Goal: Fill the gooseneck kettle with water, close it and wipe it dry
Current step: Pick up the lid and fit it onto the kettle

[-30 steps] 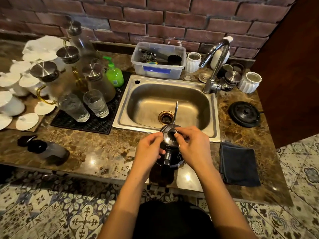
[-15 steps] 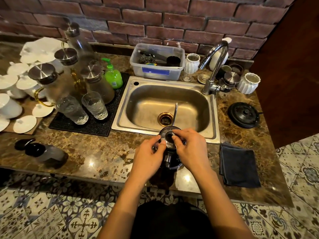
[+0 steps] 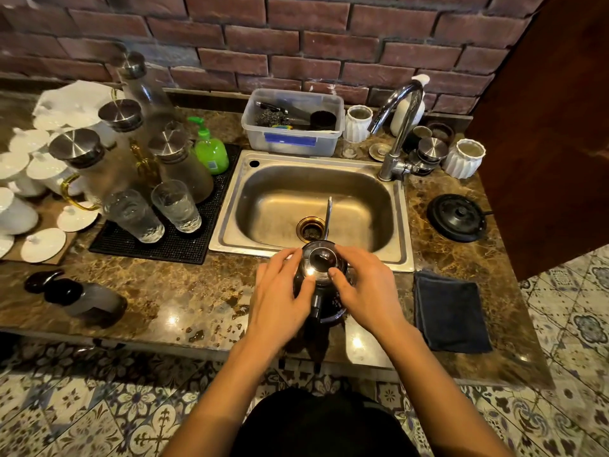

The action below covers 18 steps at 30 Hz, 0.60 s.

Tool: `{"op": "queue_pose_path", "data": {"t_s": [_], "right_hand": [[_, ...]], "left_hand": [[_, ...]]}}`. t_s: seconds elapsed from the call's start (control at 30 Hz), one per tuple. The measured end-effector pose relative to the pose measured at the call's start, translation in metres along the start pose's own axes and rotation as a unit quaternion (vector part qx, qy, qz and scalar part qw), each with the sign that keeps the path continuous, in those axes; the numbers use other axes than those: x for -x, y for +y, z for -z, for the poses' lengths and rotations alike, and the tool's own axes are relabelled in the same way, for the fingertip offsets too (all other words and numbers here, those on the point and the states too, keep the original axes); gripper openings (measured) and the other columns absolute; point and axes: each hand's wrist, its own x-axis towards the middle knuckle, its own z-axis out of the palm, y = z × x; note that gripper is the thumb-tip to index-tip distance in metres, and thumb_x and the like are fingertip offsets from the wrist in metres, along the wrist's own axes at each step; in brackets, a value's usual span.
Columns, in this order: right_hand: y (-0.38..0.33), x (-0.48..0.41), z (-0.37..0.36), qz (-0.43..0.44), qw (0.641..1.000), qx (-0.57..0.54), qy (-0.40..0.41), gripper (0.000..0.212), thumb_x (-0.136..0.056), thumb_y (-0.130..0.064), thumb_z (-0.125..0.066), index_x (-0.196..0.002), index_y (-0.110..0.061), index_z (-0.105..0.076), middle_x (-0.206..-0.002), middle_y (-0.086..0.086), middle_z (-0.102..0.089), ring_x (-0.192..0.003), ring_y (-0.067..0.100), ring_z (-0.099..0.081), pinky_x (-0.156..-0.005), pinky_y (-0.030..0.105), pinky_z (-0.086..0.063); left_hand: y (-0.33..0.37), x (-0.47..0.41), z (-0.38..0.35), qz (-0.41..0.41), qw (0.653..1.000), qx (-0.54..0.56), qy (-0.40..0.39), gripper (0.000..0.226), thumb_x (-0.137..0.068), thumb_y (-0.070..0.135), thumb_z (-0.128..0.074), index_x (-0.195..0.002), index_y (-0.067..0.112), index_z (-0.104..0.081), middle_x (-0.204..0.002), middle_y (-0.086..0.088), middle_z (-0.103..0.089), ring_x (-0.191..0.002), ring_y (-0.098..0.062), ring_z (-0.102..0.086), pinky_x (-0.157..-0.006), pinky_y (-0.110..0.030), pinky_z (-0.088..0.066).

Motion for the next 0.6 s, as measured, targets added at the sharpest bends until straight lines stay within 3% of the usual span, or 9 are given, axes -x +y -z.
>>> {"op": "queue_pose_path", "data": {"t_s": [0.07, 0.23, 0.33, 0.6], "right_hand": [[0.005, 0.004, 0.003, 0.006, 1.000, -0.007, 0.003, 0.040, -0.091, -0.025, -0.069, -0.130, -0.021, -0.064, -0.126, -0.004, -0.069, -0.118, 0.014, -0.061, -0.100, 0.022, -0.039], [0.012, 0.009, -0.004, -0.010, 1.000, -0.006, -0.016, 0.041, -0.094, -0.028, -0.065, -0.135, -0.020, -0.062, -0.138, -0.001, -0.064, -0.134, 0.019, -0.053, -0.116, 0.034, -0.036], [0.013, 0.009, -0.008, -0.022, 1.000, -0.003, -0.019, 0.043, -0.095, -0.031, -0.065, -0.136, -0.022, -0.061, -0.141, -0.003, -0.061, -0.139, 0.020, -0.047, -0.114, 0.028, -0.027], [0.009, 0.014, -0.019, -0.032, 0.999, 0.000, 0.007, 0.040, -0.094, -0.026, -0.066, -0.133, -0.014, -0.065, -0.139, 0.003, -0.063, -0.134, 0.021, -0.053, -0.114, 0.026, -0.030]], "left_hand": [[-0.001, -0.004, -0.001, -0.025, 1.000, -0.016, -0.009, 0.054, -0.103, 0.035, -0.051, -0.155, 0.023, -0.042, -0.161, 0.008, -0.040, -0.131, -0.019, -0.038, -0.103, -0.024, -0.031], [-0.012, -0.009, -0.009, -0.057, 0.998, -0.001, -0.006, 0.049, -0.102, 0.031, -0.054, -0.151, 0.032, -0.048, -0.158, 0.018, -0.043, -0.103, -0.015, -0.045, -0.091, -0.039, -0.054], [-0.017, -0.011, -0.013, -0.067, 0.998, -0.006, 0.002, 0.048, -0.102, 0.033, -0.053, -0.150, 0.034, -0.049, -0.155, 0.021, -0.045, -0.092, -0.013, -0.043, -0.084, -0.038, -0.055], [-0.021, -0.010, -0.017, -0.063, 0.998, 0.002, 0.000, 0.048, -0.104, 0.037, -0.051, -0.151, 0.039, -0.045, -0.151, 0.031, -0.034, -0.090, -0.010, -0.041, -0.081, -0.028, -0.048]]}}
